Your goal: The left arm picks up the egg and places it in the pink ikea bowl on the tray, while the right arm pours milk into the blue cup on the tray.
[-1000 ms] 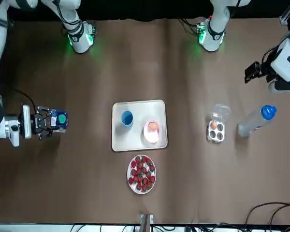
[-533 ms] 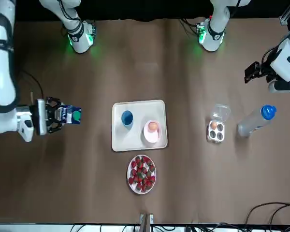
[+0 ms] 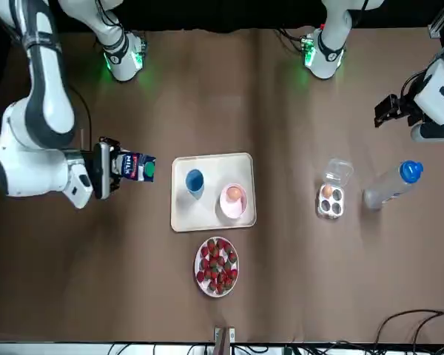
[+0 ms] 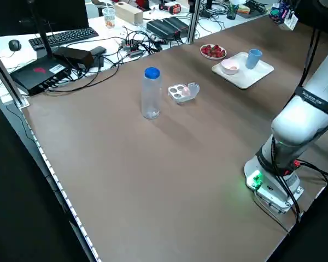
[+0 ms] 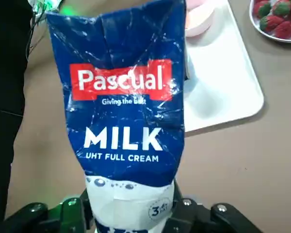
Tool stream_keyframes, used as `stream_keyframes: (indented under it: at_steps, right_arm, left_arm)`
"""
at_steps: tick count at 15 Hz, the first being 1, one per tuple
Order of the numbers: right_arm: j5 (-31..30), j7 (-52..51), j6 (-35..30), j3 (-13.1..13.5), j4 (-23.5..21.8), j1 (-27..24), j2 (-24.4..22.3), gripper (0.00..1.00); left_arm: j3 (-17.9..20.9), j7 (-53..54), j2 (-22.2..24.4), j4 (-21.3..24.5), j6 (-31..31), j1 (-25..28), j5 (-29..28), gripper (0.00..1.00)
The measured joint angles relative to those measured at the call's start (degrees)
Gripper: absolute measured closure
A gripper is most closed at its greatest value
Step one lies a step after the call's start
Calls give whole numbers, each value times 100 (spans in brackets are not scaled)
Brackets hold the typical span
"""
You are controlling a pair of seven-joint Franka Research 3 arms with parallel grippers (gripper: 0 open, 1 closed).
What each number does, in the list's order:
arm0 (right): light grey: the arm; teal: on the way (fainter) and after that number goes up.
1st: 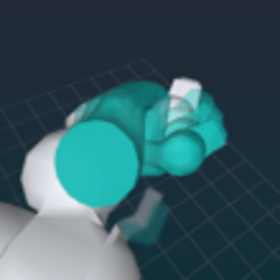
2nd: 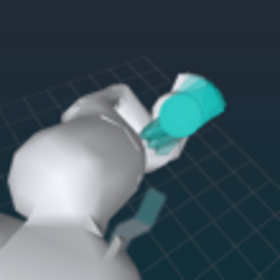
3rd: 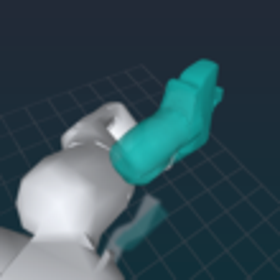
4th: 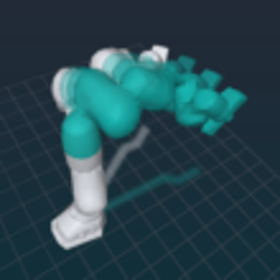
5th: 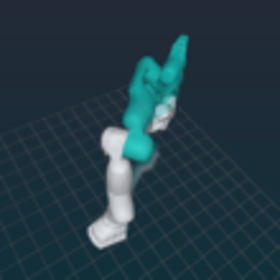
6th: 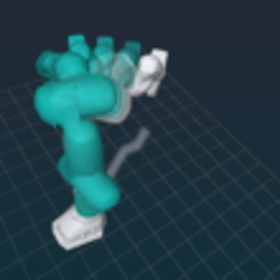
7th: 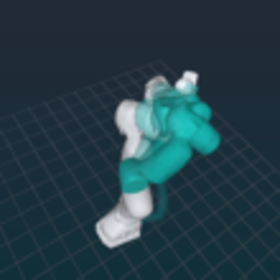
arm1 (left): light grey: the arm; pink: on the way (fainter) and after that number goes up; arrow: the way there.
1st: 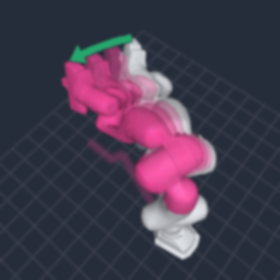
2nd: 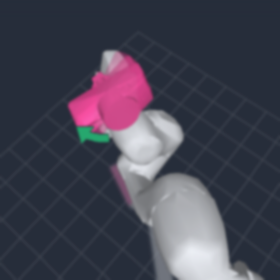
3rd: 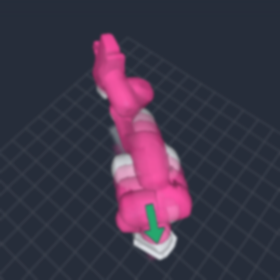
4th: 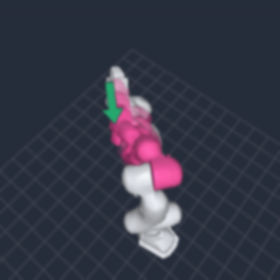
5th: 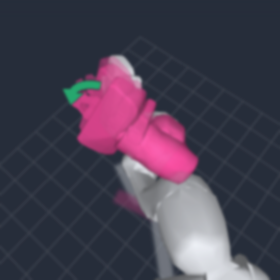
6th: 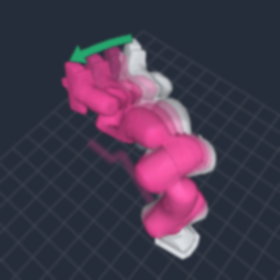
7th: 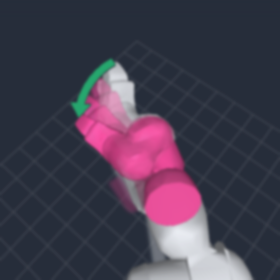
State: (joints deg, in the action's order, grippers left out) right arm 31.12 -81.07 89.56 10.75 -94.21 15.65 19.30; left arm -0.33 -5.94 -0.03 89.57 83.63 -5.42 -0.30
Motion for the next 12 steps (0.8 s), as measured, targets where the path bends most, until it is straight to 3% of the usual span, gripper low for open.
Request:
stream_keyframes:
  at_steps: [12]
  right_arm:
    - [-1051,1708,357,2,-108,1313,-11,46]
  left_arm:
    - [0,57,0,1,0,-1,0,0]
